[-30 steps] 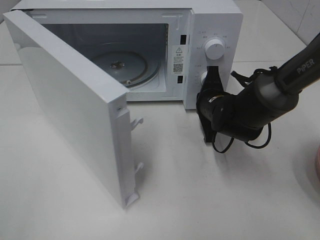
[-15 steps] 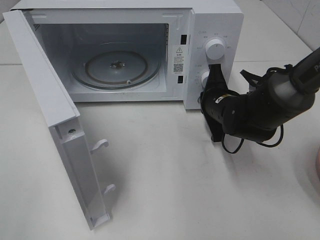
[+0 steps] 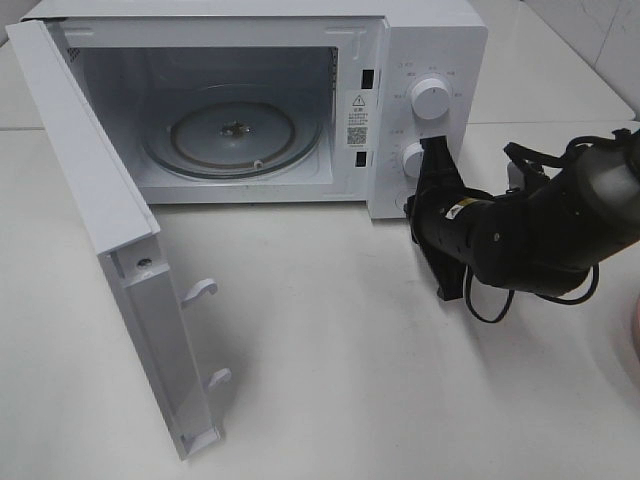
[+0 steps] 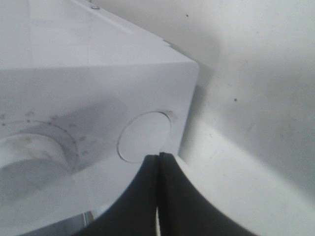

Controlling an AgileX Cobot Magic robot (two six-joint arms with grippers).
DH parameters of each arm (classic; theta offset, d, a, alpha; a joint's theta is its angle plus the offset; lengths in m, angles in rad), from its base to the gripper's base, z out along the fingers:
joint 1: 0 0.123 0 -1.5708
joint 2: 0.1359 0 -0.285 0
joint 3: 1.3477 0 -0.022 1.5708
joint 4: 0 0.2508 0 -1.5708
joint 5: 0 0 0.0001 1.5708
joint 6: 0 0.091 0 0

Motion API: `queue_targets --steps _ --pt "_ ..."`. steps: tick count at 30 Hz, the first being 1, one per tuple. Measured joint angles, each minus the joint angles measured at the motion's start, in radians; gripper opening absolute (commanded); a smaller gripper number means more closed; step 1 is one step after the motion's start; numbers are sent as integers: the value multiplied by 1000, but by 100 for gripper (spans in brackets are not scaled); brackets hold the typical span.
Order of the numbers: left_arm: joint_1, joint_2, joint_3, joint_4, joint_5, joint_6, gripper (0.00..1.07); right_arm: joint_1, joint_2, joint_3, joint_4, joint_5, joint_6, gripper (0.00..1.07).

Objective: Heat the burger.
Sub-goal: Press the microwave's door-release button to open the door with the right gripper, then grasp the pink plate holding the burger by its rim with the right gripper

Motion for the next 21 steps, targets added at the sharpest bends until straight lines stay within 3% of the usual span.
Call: queue_targets --steps 9,15,21 --pt "0 0 0 0 0 0 101 0 -178 112 -105 138 -57 1" --pt "0 0 0 0 0 0 101 0 -267 117 -165 283 -164 1" --pt "0 0 0 0 0 0 101 0 -397 118 -219 549 -475 1"
